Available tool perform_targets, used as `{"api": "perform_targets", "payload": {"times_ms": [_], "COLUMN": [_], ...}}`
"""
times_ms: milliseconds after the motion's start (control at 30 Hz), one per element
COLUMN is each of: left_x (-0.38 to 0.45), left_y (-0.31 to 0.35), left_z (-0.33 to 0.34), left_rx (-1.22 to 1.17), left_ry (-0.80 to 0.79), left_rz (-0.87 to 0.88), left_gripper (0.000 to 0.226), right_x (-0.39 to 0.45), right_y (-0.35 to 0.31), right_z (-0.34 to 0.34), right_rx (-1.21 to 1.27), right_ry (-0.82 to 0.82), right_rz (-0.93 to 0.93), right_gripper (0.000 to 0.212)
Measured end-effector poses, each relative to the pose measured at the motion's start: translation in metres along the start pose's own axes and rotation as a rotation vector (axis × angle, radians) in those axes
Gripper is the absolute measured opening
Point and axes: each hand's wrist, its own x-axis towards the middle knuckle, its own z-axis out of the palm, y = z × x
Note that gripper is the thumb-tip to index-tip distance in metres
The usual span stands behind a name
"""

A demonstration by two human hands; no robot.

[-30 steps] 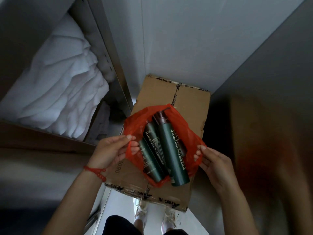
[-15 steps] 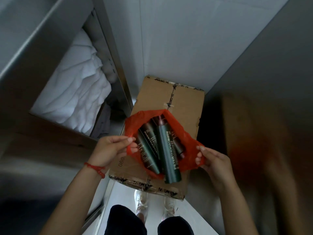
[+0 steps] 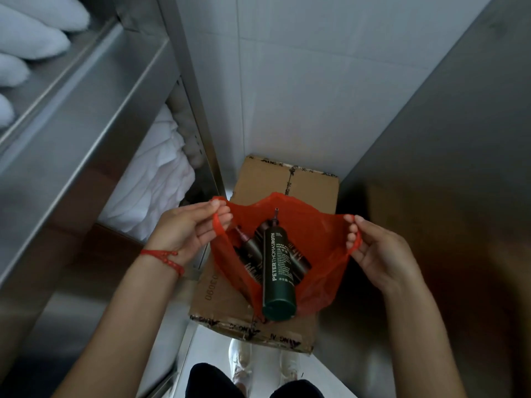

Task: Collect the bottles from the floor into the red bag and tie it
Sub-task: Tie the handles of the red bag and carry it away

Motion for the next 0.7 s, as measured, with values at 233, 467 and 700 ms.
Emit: {"api": "perform_targets", "payload": {"times_ms": [233,467,700], "left_x": [-0.008,-0.013,-0.024], "left_y": [0.006,0.001,-0.02], "left_z": [0.002,0.003,-0.004], "left_rx": [0.028,0.031,0.072], "left_ry": [-0.001,-0.002,0.017], "left_rz": [-0.023,-0.06,-0.147], "left_gripper": [0.011,0.011,0.011], "right_x": [-0.01,-0.011,-0.013], "right_y": [-0.015,-0.011,0.009], "right_z": [-0.004,0.0,-0.005], "right_rx": [-0.045,-0.084,-0.19], "right_ry": [0.064,0.08,0.147], "right_rz": [-0.009,0.009,-0.023], "right_gripper": [0.016,0.015,0.011]}}
